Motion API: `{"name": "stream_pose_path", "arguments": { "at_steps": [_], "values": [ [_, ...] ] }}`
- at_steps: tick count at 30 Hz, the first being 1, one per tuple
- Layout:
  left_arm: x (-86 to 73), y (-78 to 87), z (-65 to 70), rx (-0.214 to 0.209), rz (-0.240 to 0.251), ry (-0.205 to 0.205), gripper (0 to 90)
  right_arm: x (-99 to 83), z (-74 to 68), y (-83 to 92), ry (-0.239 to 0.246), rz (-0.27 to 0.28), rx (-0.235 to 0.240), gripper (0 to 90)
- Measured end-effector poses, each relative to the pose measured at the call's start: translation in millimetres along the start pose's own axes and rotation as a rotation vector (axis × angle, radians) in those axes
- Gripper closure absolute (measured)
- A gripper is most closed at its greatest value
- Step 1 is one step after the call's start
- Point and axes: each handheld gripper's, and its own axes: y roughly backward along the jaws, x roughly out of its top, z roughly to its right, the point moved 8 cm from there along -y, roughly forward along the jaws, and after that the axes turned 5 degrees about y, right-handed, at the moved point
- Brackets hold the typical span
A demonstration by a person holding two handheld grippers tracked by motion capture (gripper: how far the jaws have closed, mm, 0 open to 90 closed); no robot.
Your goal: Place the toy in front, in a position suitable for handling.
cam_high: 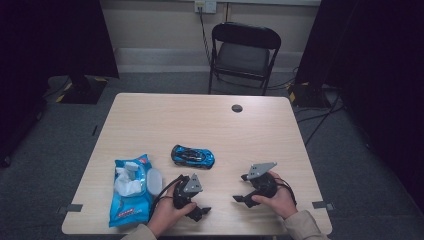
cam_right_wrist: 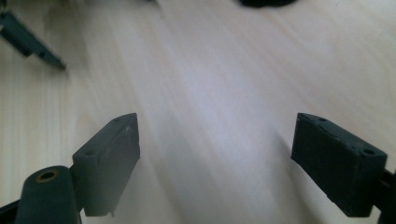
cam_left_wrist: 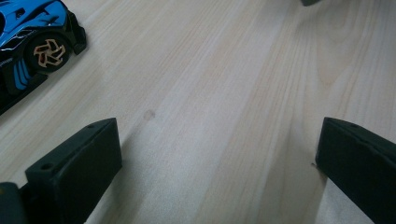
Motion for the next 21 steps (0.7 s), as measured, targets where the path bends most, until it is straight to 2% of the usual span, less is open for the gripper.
{"name": "stream_pose_path", "arguments": {
  "at_steps": [2,3,4,5,6,9,14,16,21],
  "values": [
    [0.0,0.0,0.0,0.0,0.0,0.0,0.0,9.0,3.3,-5.0,-0.006,0.014,-0.007,14.0],
    [0.0,0.0,0.0,0.0,0.0,0.0,0.0,20.2,7.3,-11.7,-0.025,0.037,-0.005,14.0],
    [0.0,0.0,0.0,0.0,0.0,0.0,0.0,20.2,7.3,-11.7,-0.025,0.037,-0.005,14.0],
    [0.0,0.0,0.0,0.0,0.0,0.0,0.0,30.4,12.4,-17.8,-0.016,0.04,-0.015,14.0],
    [0.0,0.0,0.0,0.0,0.0,0.0,0.0,30.4,12.4,-17.8,-0.016,0.04,-0.015,14.0],
    [0.2,-0.3,0.5,-0.001,0.004,0.005,0.0,49.9,24.4,-27.6,0.001,0.041,-0.032,14.1],
    [0.2,-0.3,0.5,-0.001,0.004,0.005,0.0,66.1,34.2,-37.7,0.009,0.044,-0.029,14.1],
    [0.2,-0.3,0.5,-0.001,0.003,0.005,0.0,77.2,40.3,-47.0,0.022,0.039,-0.032,14.1],
    [0.2,-0.3,0.6,-0.001,0.004,0.006,0.0,90.2,48.7,-60.5,0.017,0.043,-0.024,14.0]
  ]
}}
